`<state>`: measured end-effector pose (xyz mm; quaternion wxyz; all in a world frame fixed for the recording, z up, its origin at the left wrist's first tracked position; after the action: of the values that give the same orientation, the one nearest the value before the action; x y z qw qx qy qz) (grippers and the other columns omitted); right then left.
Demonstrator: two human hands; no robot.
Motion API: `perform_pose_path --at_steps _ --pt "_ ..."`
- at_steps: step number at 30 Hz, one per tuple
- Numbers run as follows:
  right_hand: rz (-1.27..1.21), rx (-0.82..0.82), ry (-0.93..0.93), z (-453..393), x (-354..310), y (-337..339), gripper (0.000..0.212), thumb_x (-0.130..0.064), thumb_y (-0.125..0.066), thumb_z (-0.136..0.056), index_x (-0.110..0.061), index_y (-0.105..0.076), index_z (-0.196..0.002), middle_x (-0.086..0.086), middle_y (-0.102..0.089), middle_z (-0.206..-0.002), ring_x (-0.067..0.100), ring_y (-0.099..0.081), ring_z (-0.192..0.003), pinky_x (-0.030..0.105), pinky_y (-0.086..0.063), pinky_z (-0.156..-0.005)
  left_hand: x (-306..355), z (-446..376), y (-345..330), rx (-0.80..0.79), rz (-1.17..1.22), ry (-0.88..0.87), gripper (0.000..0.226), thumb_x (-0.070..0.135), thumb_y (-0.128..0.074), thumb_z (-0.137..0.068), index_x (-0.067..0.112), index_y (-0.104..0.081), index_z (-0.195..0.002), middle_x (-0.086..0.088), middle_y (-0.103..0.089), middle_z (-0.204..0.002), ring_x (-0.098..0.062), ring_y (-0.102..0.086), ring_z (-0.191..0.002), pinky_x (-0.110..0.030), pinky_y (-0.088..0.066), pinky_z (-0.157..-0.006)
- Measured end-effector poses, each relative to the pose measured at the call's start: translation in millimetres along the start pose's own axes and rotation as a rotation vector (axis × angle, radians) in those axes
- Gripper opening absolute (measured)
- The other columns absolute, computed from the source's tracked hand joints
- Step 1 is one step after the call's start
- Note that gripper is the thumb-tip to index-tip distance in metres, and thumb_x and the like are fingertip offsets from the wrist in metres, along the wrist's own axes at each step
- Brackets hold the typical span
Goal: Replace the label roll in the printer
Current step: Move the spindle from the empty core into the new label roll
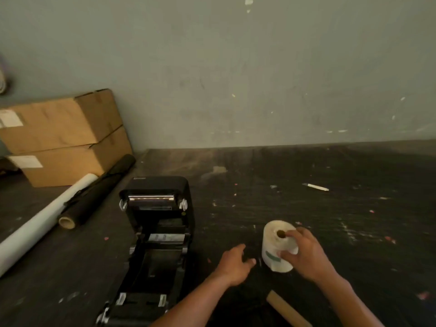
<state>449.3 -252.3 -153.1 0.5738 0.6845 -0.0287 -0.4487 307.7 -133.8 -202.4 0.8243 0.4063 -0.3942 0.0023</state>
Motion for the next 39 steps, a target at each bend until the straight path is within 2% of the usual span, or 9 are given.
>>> perform_pose_path --at_steps 6,13,16,18,20,25,31,34,39 --pt "0.360 -0.157 0.076 -37 6 -24 0.075 -0.042 -0.066 -0.080 -0.028 -0.030 -0.143 0.007 -0.005 -0.159 0.028 -0.007 -0.145 0.048 -0.017 -0.116 18 -32 -20 -0.162 0.178 0.053 0.066 0.024 -0.057 -0.093 0.027 -0.025 -0.150 -0.001 -0.035 -0.154 -0.020 -0.035 -0.140 -0.041 -0.035 -0.113" --pt "0.332 -0.197 0.078 -53 8 -31 0.069 -0.040 -0.065 -0.080 -0.020 -0.038 -0.140 0.005 -0.006 -0.158 0.028 -0.008 -0.144 0.048 -0.033 -0.111 25 -40 -45 -0.255 0.295 0.052 0.050 0.029 -0.057 -0.091 0.034 -0.043 -0.139 0.004 -0.051 -0.142 -0.016 -0.047 -0.129 -0.043 -0.039 -0.109" --pt "0.018 -0.105 -0.066 -53 16 -15 0.060 -0.039 -0.065 -0.082 -0.012 -0.049 -0.133 0.009 -0.026 -0.152 0.027 -0.033 -0.135 0.040 -0.039 -0.105 21 -41 -31 -0.163 0.412 0.062 0.080 0.048 -0.064 -0.083 0.034 -0.023 -0.150 0.002 -0.034 -0.154 -0.019 -0.036 -0.138 -0.043 -0.035 -0.112" --pt "-0.437 -0.111 -0.291 -45 29 -9 0.057 -0.036 -0.066 -0.082 -0.008 -0.051 -0.130 0.011 -0.052 -0.128 0.024 -0.055 -0.110 0.041 -0.048 -0.096 24 -39 -20 -0.150 0.556 0.010 0.092 0.048 -0.071 -0.078 0.032 -0.018 -0.152 0.003 -0.038 -0.151 -0.016 -0.041 -0.133 -0.039 -0.037 -0.110" --pt "-0.865 -0.161 -0.478 -32 34 -11 0.057 -0.034 -0.067 -0.081 -0.008 -0.048 -0.127 0.012 -0.058 -0.112 0.026 -0.059 -0.099 0.047 -0.054 -0.084 29 -36 -9 -0.172 0.648 -0.064 0.097 0.047 -0.078 -0.071 0.035 -0.023 -0.150 0.007 -0.048 -0.142 -0.012 -0.048 -0.124 -0.041 -0.040 -0.108" --pt "-1.229 -0.230 -0.630 -5 24 -11 0.049 -0.033 -0.070 -0.077 -0.016 -0.051 -0.119 0.019 -0.058 -0.116 0.036 -0.060 -0.102 0.047 -0.057 -0.071 47 -20 11 -0.219 0.685 -0.168 0.067 0.031 -0.070 -0.083 0.046 -0.030 -0.134 0.017 -0.052 -0.123 -0.006 -0.053 -0.111 -0.030 -0.052 -0.087" --pt "-1.179 -0.260 -0.545 20 2 -3 0.042 -0.033 -0.066 -0.080 -0.013 -0.053 -0.115 0.018 -0.059 -0.112 0.035 -0.058 -0.103 0.048 -0.054 -0.080 50 -4 25 -0.179 0.726 -0.095 0.084 0.047 -0.065 -0.083 0.041 -0.015 -0.150 0.001 -0.052 -0.132 -0.018 -0.059 -0.107 -0.035 -0.055 -0.083" --pt "-1.085 -0.247 -0.495 31 -9 2 0.042 -0.037 -0.064 -0.082 -0.012 -0.051 -0.113 0.015 -0.057 -0.112 0.033 -0.057 -0.104 0.052 -0.053 -0.086 44 2 27 -0.156 0.783 -0.079 0.077 0.045 -0.069 -0.080 0.043 -0.027 -0.145 -0.002 -0.055 -0.129 -0.021 -0.063 -0.105 -0.034 -0.056 -0.075" --pt "-0.599 -0.142 -0.265 38 -21 21 0.054 -0.048 -0.055 -0.086 -0.012 -0.053 -0.127 0.007 -0.060 -0.117 0.023 -0.059 -0.104 0.045 -0.053 -0.089 36 13 25 -0.109 0.876 -0.036 0.082 0.050 -0.078 -0.066 0.045 -0.039 -0.138 -0.004 -0.054 -0.131 -0.025 -0.064 -0.106 -0.038 -0.059 -0.072"
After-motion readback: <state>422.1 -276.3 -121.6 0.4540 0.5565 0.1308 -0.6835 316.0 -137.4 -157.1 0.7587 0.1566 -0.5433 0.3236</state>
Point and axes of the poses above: each hand's wrist, its own z-axis away from the middle knuckle, its own y-axis out of the back of the hand, x = y × z, the point moved 7 cm from there along -z, towards the middle knuckle
